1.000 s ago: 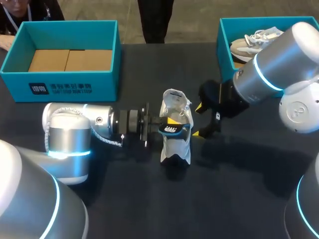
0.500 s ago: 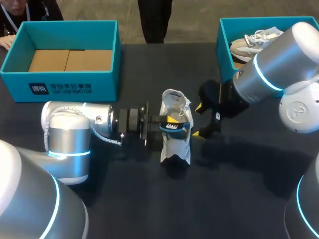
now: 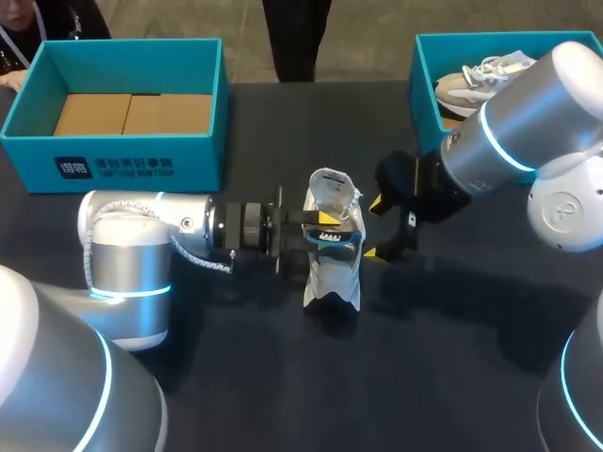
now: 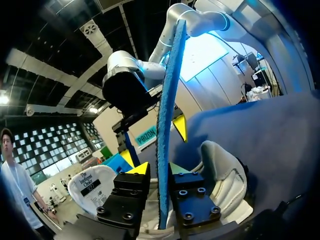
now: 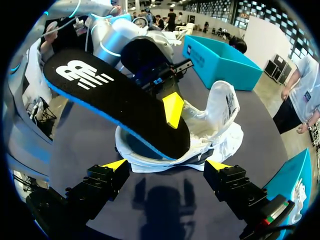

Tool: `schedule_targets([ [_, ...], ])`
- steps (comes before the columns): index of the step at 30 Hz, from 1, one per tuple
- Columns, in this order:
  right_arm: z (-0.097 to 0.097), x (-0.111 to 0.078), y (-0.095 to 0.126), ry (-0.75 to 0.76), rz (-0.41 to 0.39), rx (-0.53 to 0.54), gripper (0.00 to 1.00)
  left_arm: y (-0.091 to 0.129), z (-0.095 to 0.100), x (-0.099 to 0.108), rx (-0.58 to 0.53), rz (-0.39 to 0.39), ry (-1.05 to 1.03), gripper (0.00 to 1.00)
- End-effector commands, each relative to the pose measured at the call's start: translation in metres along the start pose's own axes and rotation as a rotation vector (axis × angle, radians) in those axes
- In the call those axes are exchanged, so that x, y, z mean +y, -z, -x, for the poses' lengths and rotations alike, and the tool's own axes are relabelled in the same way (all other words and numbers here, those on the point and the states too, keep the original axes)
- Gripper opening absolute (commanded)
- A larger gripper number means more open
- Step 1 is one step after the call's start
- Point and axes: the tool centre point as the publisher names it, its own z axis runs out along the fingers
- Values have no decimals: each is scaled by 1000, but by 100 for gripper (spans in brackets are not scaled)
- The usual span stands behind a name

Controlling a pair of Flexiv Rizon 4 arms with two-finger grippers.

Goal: Take the shoe out of the shoebox, open the shoe tongue, remove and reinsert the insole, then place the shoe into the shoebox

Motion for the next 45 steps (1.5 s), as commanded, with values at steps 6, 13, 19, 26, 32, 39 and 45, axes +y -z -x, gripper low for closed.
schedule_targets([
  [6, -1, 1, -1, 0, -4, -3, 100, 5, -1, -15, -3, 6, -4, 14],
  [13, -1, 1, -1, 0, -4, -3, 100, 3, -10, -16, 29, 15, 18, 0],
  [19, -1, 1, -1, 0, -4, -3, 100, 3, -16, -7, 54, 45, 43, 0],
  [26, -1, 1, -1, 0, -4, -3, 100, 3, -14, 6, 87, 87, 25, 0],
  [32, -1, 1, -1, 0, -4, -3, 100, 0, -11, 17, 134, 126, -6, 0],
  [39, -1, 1, -1, 0, -4, -3, 100, 1, -6, 24, 139, 142, -13, 0],
  [45, -1, 1, -1, 0, -4, -3, 100, 2, -5, 22, 126, 145, -13, 0],
])
